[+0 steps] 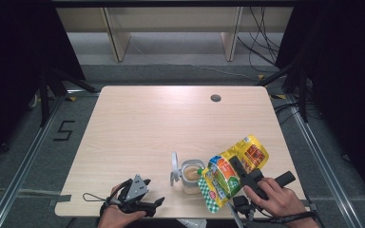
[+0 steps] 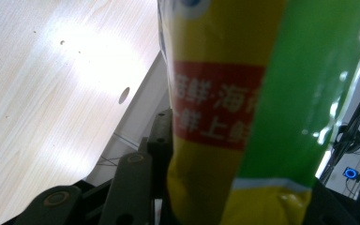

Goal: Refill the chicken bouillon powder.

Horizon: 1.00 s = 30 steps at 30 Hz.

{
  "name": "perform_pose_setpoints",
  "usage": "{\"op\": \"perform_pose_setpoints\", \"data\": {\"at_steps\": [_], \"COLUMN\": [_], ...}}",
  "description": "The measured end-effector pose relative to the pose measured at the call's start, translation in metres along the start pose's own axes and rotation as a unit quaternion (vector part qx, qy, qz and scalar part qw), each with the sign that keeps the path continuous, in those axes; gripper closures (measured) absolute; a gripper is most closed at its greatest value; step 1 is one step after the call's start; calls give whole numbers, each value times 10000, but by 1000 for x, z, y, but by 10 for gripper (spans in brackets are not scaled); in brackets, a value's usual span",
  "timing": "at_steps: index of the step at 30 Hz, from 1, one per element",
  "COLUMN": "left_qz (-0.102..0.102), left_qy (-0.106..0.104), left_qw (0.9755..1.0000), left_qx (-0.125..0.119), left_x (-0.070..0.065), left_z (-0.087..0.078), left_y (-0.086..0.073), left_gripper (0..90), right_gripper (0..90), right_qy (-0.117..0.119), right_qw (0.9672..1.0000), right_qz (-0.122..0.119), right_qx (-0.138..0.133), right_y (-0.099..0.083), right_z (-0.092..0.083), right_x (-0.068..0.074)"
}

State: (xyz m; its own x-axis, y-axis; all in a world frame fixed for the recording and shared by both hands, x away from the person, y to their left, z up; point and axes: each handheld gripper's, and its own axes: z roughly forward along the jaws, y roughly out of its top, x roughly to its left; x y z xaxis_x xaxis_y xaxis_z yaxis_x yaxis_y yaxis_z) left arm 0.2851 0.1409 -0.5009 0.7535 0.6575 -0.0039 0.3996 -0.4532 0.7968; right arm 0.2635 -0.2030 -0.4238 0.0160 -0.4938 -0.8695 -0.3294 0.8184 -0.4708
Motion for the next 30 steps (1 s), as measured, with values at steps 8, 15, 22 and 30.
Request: {"op": "perform_pose_setpoints", "data": {"at_steps": [8, 15, 22, 30], "left_qz": [4, -3, -8, 6], "left_qy": [15, 2, 11, 9], "left_qw": [10000, 10000, 10000, 10000], "left_qx": [-15, 0, -13, -1], "left_x": [0, 0, 0, 0], "left_z": [0, 0, 0, 0], "left_y": [0, 0, 0, 0], "left_gripper": [223, 223, 223, 223], "right_gripper": [663, 663, 664, 663], "right_qy": [35, 44, 84, 161], "right_qw": [10000, 10000, 9999, 9997], "right_qz": [60, 34, 104, 182], "right_qx": [43, -1, -18, -76], "right_y": [0, -1, -3, -4], "right_z": [0, 0, 0, 1], "right_x": [1, 0, 0, -1]}}
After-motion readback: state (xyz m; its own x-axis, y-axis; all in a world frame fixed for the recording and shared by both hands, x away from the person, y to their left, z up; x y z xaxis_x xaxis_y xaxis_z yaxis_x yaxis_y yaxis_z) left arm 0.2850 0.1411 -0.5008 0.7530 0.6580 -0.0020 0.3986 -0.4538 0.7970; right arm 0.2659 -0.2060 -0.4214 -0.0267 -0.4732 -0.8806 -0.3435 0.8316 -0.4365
